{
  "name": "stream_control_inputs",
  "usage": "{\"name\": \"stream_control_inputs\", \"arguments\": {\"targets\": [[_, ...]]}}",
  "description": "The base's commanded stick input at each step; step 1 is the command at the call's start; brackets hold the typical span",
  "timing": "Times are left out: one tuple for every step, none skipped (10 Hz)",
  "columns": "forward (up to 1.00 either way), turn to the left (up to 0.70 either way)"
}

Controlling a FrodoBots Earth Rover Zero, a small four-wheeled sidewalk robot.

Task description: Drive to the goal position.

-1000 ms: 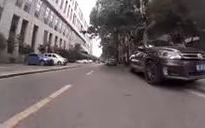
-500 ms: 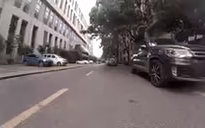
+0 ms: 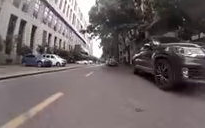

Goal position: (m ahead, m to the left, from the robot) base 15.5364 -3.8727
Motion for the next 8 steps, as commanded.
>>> {"name": "stream_control_inputs", "arguments": {"targets": [[0.70,0.12],[0.70,0.11],[0.70,0.00],[0.70,0.00],[0.70,0.00],[0.70,0.00],[0.70,0.00],[0.70,0.00]]}}
